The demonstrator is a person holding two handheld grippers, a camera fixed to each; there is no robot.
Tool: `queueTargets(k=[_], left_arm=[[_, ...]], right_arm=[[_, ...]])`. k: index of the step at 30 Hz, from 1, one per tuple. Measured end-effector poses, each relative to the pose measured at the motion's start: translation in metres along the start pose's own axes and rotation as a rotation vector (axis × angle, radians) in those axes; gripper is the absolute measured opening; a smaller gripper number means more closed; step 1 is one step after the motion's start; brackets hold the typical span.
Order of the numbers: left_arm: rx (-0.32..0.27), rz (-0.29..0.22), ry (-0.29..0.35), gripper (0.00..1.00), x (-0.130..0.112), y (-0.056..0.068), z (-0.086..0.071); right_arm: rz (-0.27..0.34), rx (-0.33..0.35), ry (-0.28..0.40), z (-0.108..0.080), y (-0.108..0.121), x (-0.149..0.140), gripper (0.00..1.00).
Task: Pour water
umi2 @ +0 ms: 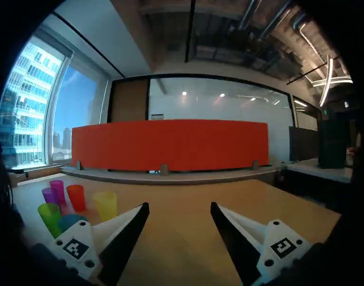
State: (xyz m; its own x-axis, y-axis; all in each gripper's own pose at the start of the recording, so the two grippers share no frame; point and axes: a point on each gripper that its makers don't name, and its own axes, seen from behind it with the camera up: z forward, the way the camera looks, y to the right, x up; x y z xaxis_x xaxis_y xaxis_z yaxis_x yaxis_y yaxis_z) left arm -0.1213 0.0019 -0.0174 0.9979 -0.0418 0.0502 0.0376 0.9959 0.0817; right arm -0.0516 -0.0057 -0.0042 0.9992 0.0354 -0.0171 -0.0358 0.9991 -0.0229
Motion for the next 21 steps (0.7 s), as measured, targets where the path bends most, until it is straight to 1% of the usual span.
queueTargets(k=[12,21], left_arm=[[0.0,0.0,0.0,1.0,0.0001,-0.0002,0.0001],[0.0,0.0,0.0,1.0,-0.0007,-0.0005,-0.0001]], right_arm=[[-0.001,-0.01,-0.003,0.0027,0.0045,-0.0036,1.0],[-0.008,-0.006,-0.003,0.0006,0.0036,-0.0056,1.0]])
